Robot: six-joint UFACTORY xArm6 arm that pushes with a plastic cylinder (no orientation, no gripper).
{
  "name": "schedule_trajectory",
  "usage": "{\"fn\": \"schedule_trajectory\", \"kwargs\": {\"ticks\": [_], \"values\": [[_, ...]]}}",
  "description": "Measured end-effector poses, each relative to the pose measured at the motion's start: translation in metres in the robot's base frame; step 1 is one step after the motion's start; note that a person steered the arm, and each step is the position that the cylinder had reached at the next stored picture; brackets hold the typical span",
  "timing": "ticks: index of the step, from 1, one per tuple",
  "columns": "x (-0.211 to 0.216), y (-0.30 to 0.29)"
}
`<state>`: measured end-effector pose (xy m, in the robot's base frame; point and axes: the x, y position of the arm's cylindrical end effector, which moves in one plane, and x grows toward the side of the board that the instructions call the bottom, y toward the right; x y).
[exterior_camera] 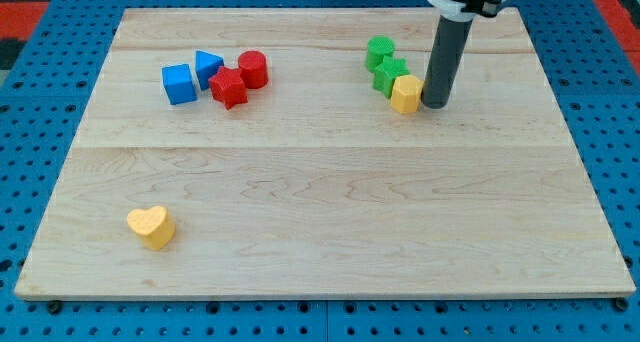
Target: Place the arm at the bottom center of the board
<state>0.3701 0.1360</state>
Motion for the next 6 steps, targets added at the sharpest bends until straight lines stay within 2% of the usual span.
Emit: {"fn": "schedule_trajectory", "kwargs": {"ticks": [1,2,3,4,6], "values": [[-0.007,0.010],[0.050,0.071],[0.154,0.025],[0.230,-0.068],[0.248,-0.159]]}}
